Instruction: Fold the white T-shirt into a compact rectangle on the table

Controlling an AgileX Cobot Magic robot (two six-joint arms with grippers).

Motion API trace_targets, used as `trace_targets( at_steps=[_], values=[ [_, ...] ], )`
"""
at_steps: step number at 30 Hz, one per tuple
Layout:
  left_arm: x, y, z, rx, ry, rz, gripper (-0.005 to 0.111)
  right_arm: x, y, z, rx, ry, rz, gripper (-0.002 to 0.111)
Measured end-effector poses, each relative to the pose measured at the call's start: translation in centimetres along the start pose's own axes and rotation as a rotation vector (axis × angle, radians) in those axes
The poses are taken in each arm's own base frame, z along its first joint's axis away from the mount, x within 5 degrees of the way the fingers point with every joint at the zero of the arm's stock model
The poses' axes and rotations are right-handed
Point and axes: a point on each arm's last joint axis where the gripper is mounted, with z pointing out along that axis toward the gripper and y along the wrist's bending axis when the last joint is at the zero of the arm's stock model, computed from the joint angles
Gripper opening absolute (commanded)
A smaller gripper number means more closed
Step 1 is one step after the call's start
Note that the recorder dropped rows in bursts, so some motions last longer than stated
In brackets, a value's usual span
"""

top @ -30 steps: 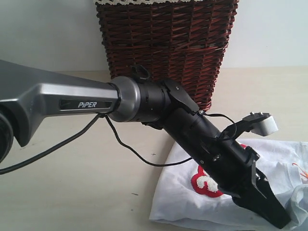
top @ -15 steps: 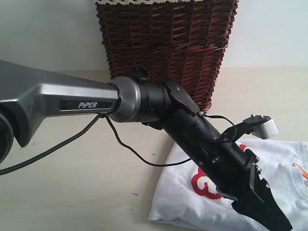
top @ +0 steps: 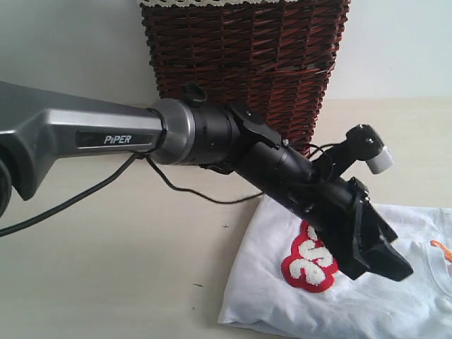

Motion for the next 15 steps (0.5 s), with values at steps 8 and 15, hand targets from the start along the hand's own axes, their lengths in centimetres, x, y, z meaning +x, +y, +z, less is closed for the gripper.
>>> trace_targets(
  at_steps=[8,15],
  values=[
    [-0.3,1.5,-0.1,-0.097,0.081,0.573,0.06,0.0,0.0,0.0,0.0,0.0,0.0,0.025],
    [-0.6,1.3,1.6,-0.085,0.104,0.638,0.042,0.0,0.0,0.0,0.0,0.0,0.0,0.025]
  ],
)
